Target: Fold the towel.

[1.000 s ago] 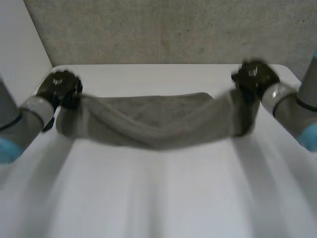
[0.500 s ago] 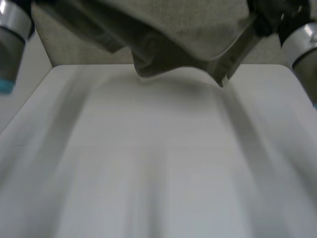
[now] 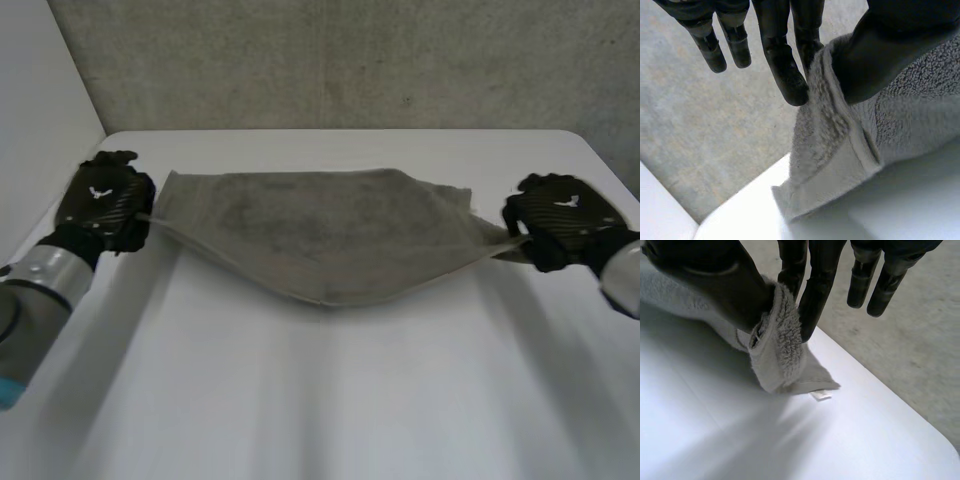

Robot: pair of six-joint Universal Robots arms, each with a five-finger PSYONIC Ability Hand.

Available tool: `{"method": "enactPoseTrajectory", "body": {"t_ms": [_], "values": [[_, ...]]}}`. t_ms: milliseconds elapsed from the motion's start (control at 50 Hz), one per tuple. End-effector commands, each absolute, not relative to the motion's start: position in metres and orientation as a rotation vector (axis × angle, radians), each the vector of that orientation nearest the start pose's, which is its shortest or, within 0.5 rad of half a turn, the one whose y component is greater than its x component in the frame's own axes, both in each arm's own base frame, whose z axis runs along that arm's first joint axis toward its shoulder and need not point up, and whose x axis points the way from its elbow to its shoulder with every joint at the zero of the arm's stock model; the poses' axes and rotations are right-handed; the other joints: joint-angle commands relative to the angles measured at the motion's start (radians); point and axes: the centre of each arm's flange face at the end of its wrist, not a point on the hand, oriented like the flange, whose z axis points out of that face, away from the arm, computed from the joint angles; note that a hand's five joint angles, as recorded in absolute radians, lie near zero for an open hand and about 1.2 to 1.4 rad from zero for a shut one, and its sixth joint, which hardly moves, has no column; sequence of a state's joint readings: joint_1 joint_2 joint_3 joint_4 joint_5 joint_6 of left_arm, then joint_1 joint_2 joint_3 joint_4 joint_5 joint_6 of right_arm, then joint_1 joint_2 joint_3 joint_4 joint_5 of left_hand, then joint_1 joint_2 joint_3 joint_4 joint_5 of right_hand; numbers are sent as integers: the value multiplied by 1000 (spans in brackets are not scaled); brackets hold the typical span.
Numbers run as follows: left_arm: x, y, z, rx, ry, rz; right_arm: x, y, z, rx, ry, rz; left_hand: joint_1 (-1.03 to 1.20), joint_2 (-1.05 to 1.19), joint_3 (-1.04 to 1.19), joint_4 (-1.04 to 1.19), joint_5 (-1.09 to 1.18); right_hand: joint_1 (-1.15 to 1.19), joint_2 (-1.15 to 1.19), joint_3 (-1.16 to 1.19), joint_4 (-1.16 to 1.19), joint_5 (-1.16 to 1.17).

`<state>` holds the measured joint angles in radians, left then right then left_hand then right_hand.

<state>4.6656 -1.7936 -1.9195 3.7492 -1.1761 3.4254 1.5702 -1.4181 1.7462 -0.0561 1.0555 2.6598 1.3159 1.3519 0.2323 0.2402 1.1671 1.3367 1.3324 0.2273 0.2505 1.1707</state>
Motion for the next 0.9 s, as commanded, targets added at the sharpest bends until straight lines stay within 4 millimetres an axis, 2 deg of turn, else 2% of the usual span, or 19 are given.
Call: {"method": "enactPoseTrajectory", "body": {"t_ms": [20,120,160,200,220,260,300,320,360,440,480,500,520,540,580,600,640,740,900], "values": [[-148,-280,238,741,2052,-2383,149,-262,283,-933,2169,-1948,80,44,-58,-66,55,60,64,-53,-76,51],[-150,-274,242,761,2092,-2417,141,-267,295,-941,2127,-1994,80,44,-58,-66,55,60,64,-53,-76,51],[-150,-274,242,761,2092,-2417,142,-269,293,-948,2118,-1977,80,44,-58,-66,55,60,64,-53,-76,51],[-152,-277,233,763,2142,-2399,141,-281,277,-935,2160,-1908,80,44,-58,-66,55,60,64,-53,-76,51],[-152,-277,233,763,2143,-2399,141,-282,277,-935,2161,-1908,80,44,-58,-66,55,60,64,-53,-76,51],[-157,-287,213,778,2247,-2346,141,-291,269,-933,2178,-1867,80,44,-58,-66,55,60,64,-53,-76,51],[-161,-296,207,786,2280,-2329,146,-308,252,-937,2209,-1788,80,44,-58,-66,55,60,64,-53,-76,51],[-164,-304,201,793,2312,-2313,146,-308,251,-937,2209,-1788,80,44,-58,-66,55,60,64,-53,-76,51],[-168,-312,194,804,2339,-2297,158,-322,236,-967,2219,-1729,80,44,-58,-66,55,60,64,-53,-76,51],[-182,-326,182,846,2376,-2279,165,-338,226,-1001,2222,-1715,80,44,-58,-66,55,60,64,-53,-76,51],[-188,-345,173,838,2390,-2262,167,-345,219,-1011,2230,-1705,80,44,-58,-66,55,60,64,-53,-76,51],[-188,-346,173,838,2390,-2262,168,-353,212,-1016,2234,-1696,80,44,-58,-66,55,60,64,-53,-76,51],[-189,-355,167,826,2400,-2245,169,-359,206,-1014,2243,-1688,80,44,-58,-66,55,60,64,-53,-76,51],[-189,-355,167,826,2400,-2245,169,-359,206,-1014,2243,-1688,80,44,-58,-66,55,60,64,-53,-76,51],[-192,-372,158,815,2426,-2215,171,-366,201,-1019,2247,-1687,80,44,-58,-66,55,60,64,-53,-76,51],[-192,-372,158,815,2426,-2215,174,-371,196,-1027,2250,-1684,80,44,-58,-66,55,60,64,-53,-76,51],[-194,-386,149,807,2462,-2181,178,-377,191,-1035,2248,-1691,80,44,-58,-66,55,60,64,-53,-76,51],[-200,-404,138,801,2478,-2150,181,-397,174,-1034,2285,-1737,80,44,-58,-66,55,60,64,-53,-76,51],[-200,-426,127,784,2437,-2108,186,-417,165,-1038,2276,-1776,80,44,-58,-66,55,60,64,-53,-76,51]]}}
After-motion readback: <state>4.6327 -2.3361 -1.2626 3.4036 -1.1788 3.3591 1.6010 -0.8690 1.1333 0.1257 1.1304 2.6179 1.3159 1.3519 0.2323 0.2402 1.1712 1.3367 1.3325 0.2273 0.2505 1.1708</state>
